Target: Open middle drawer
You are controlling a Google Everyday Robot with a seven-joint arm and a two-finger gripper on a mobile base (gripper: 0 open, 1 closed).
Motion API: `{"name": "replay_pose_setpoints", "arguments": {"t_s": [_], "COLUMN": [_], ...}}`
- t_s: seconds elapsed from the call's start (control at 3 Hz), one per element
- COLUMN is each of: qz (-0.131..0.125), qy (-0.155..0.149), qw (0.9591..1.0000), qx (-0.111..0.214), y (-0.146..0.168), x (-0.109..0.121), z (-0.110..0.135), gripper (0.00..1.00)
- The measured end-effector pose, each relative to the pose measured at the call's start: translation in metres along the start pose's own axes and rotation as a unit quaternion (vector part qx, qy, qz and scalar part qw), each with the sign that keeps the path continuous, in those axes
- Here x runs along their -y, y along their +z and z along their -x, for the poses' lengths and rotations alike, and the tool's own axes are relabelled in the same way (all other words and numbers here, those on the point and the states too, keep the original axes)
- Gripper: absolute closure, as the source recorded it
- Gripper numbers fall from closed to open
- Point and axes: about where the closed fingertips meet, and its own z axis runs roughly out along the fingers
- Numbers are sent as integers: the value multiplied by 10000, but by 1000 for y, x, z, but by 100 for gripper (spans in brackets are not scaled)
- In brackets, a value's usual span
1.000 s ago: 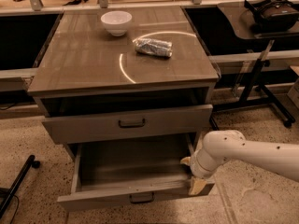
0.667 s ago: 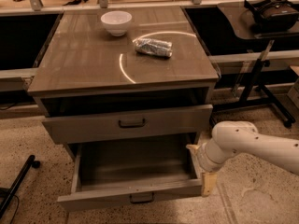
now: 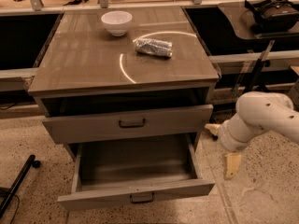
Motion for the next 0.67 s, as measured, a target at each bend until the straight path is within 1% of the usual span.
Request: {"name": "replay_pose_setpoints", "arguments": {"t_s": [0.33,0.67], "qz": [-132,-265], "qy": [322,524], "qw": [9992,9977], "qx": [-217,-335], "y": [-56,-89], "x": [14,24], "z": [-31,-48], "gripper": [0,0]}}
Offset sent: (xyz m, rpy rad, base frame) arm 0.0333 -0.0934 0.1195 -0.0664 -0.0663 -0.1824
